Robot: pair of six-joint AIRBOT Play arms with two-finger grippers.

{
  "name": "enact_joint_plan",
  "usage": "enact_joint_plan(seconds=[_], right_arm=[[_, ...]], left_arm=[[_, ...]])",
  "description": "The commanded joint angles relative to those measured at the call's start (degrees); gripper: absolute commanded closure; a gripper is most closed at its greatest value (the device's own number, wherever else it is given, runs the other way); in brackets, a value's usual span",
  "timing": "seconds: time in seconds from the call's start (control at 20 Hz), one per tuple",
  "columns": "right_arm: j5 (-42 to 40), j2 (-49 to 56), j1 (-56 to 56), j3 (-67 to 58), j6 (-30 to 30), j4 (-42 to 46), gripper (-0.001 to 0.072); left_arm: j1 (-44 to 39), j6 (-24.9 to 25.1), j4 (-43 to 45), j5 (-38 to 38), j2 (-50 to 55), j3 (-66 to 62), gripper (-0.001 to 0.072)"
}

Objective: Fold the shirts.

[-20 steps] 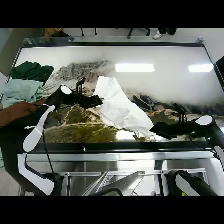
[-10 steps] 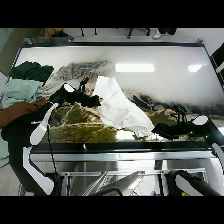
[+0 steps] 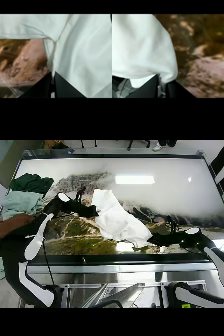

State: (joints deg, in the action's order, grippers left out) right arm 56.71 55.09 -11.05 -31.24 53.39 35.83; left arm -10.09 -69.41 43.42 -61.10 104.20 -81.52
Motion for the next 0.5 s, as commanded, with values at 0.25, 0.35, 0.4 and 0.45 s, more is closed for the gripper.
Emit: enact_joint_plan(seconds=[0.25,0.35,0.4,0.45], right_arm=[[14.71,-8.28,-1.46,-11.32,-4.13,-13.22,0.0694],[17.77,-13.29,-3.69,-22.47,-4.13,-18.27,0.0693],[17.53,-15.65,-4.92,-28.87,-4.13,-19.37,0.0693],[16.79,-17.53,-5.97,-34.69,-4.13,-19.43,0.0693]], left_arm=[[1.79,0.39,-5.7,-3.41,-15.3,-0.55,0.0689],[1.68,1.33,-9.88,-4.13,-23.19,-4.48,0.0689],[1.09,1.66,-11.08,-4.15,-26.91,-7.39,0.0689],[0.37,1.66,-11.08,-3.85,-30.6,-11.02,0.0689]])
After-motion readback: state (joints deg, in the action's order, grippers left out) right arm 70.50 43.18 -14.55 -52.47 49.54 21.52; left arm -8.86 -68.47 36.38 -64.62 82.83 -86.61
